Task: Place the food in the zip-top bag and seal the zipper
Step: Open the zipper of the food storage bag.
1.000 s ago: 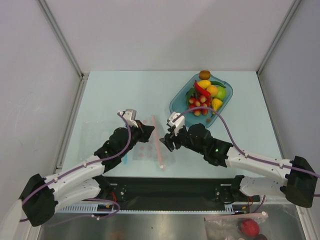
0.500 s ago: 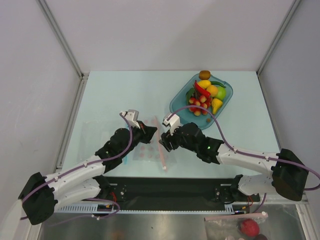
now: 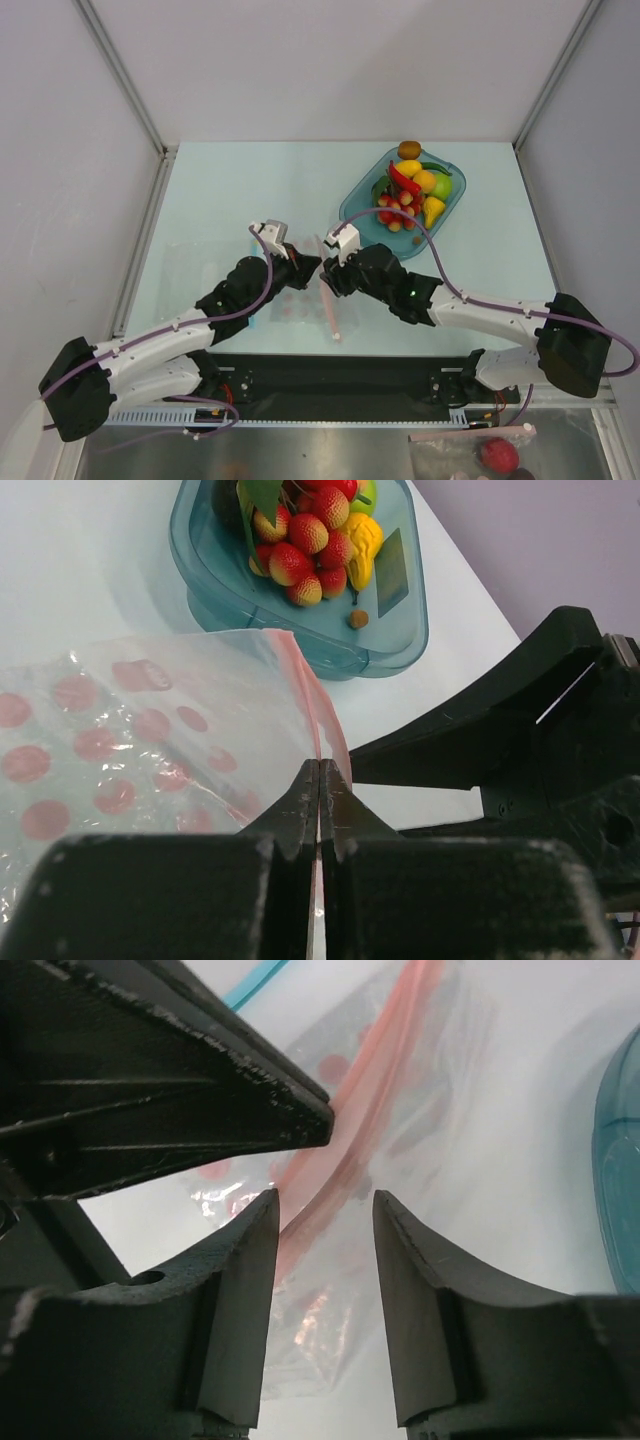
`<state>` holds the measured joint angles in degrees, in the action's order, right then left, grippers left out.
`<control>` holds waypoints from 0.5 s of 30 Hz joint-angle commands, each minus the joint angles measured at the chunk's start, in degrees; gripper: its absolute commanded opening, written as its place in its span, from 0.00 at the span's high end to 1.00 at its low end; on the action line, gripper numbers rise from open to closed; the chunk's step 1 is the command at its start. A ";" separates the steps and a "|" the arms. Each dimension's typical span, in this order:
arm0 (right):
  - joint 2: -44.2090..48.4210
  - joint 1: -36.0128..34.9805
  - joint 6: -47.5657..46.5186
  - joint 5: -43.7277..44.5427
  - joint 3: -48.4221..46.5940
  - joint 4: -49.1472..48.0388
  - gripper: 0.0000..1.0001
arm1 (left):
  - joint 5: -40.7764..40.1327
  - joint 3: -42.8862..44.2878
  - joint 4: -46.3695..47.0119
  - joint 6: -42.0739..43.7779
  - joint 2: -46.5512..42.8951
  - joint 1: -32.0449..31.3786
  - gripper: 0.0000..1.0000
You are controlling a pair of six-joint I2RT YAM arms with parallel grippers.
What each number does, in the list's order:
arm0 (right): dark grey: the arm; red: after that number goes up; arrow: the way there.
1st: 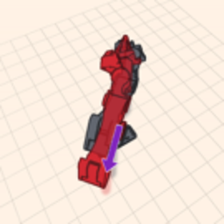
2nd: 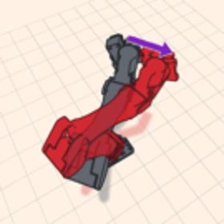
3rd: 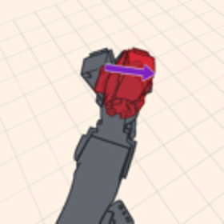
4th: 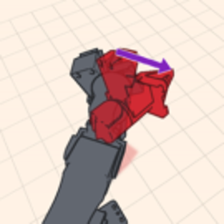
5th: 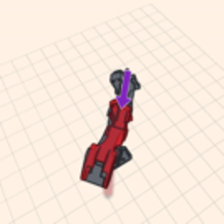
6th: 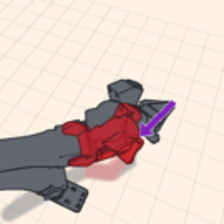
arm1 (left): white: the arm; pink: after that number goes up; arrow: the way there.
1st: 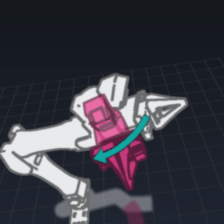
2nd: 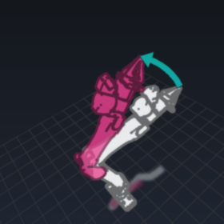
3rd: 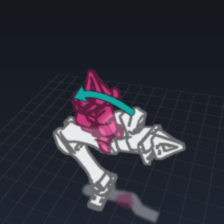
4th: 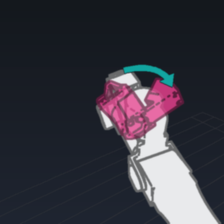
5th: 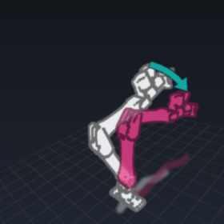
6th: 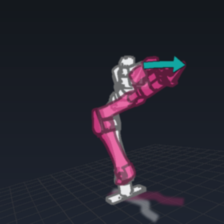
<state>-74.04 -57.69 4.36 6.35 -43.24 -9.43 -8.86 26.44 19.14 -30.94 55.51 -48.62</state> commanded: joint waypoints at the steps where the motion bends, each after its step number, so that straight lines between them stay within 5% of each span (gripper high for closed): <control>1: -0.84 0.74 1.00 4.36 -3.25 -0.15 0.56 | -0.89 2.39 1.96 1.41 -0.40 -0.33 1.00; 10: -0.40 1.53 1.18 7.62 -3.51 1.69 0.64 | -4.58 3.80 -1.64 2.02 0.22 -0.42 1.00; 15: -0.93 1.27 0.21 9.64 -4.65 3.54 0.48 | -6.95 4.76 -4.27 2.02 0.66 -0.42 1.00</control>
<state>-74.74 -56.34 5.39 13.04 -44.75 -6.44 -13.39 28.12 15.92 -29.89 55.79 -48.77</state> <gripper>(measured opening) 0.503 0.005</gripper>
